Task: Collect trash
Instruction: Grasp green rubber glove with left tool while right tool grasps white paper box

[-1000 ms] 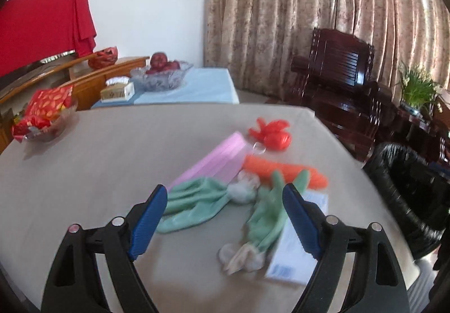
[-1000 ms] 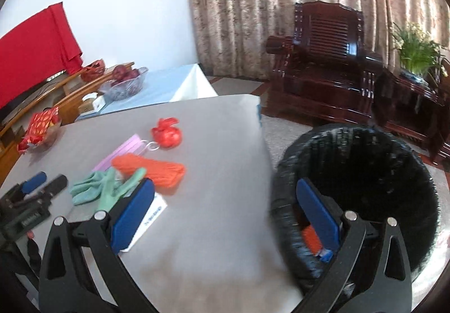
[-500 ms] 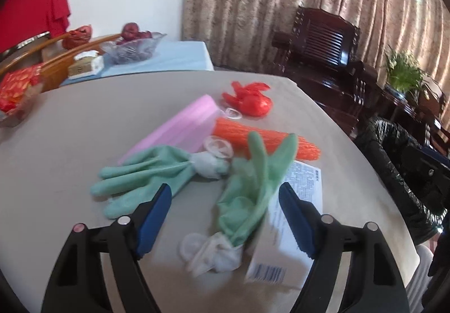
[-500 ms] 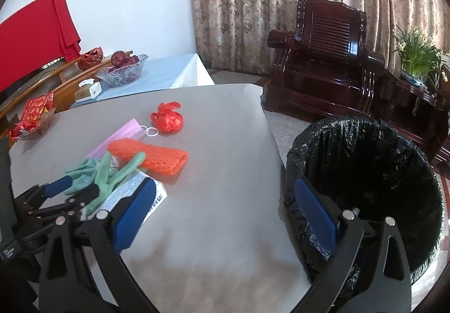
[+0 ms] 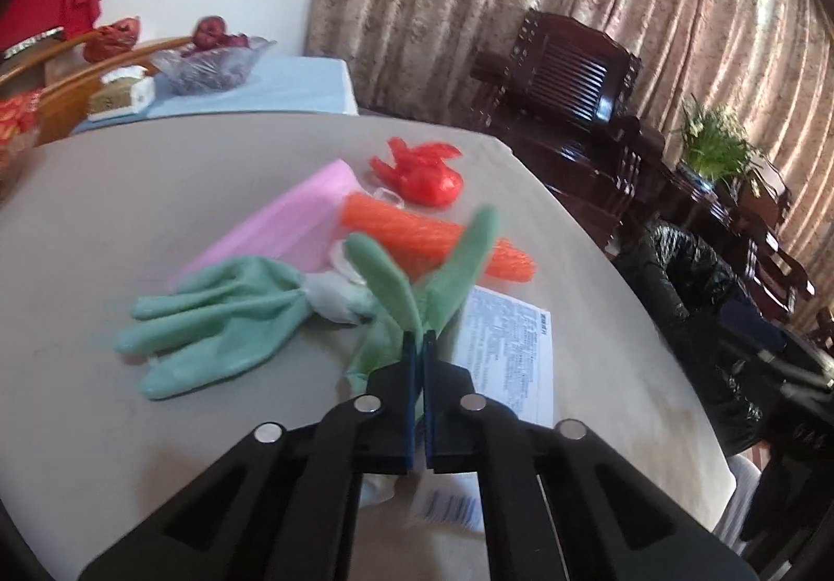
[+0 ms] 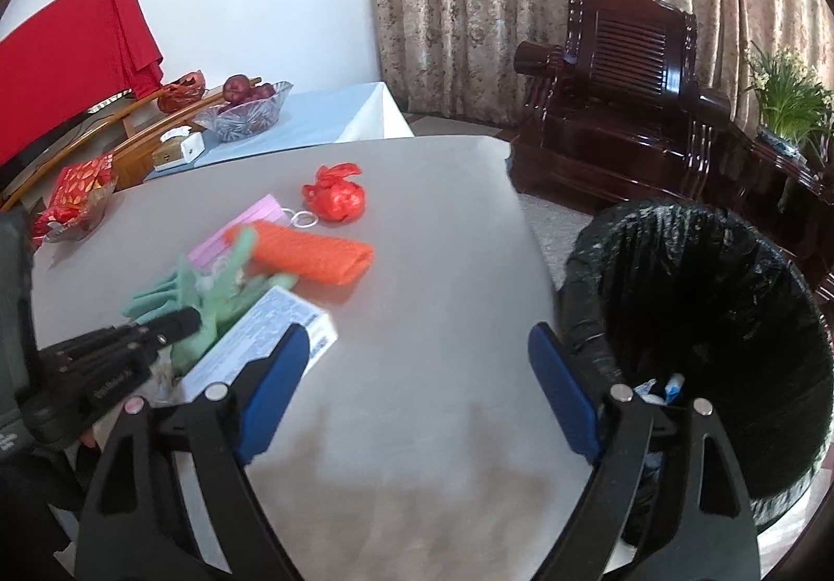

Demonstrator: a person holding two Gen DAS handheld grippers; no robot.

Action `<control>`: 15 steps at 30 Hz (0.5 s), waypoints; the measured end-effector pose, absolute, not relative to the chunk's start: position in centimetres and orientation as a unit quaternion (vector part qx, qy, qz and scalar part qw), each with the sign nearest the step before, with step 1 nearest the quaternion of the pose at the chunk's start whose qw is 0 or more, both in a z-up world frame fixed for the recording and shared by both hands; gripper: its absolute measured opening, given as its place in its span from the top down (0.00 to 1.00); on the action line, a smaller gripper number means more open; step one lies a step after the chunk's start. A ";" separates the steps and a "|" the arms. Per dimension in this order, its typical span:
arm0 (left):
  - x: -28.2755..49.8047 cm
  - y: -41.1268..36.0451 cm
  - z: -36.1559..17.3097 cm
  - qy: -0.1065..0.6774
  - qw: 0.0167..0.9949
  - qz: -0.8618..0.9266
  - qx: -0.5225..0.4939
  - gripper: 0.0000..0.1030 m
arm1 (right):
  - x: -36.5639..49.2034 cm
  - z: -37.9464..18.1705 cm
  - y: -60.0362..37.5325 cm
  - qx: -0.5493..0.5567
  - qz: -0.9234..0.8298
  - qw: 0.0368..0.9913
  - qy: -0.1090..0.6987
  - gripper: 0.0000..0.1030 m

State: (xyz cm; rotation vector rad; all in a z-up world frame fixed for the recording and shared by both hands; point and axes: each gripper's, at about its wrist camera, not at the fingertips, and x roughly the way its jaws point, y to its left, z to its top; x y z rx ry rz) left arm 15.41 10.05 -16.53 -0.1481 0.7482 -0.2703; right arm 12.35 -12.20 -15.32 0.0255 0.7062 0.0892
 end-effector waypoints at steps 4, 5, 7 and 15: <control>13.7 12.4 -15.7 0.358 0.925 -0.111 -0.060 0.98 | 12.0 -15.9 -9.7 0.010 0.060 0.935 0.350 0.19; 13.3 13.1 -15.8 0.361 0.924 -0.107 -0.060 0.98 | 12.0 -16.0 -9.2 0.008 0.064 0.934 0.351 0.19; 12.4 14.4 -15.9 0.362 0.925 -0.096 -0.056 0.98 | 11.9 -16.4 -7.5 0.004 0.072 0.933 0.354 0.18; 10.8 18.9 -15.9 0.359 0.928 -0.057 -0.078 0.98 | 12.1 -18.3 -1.5 -0.031 0.095 0.923 0.372 0.18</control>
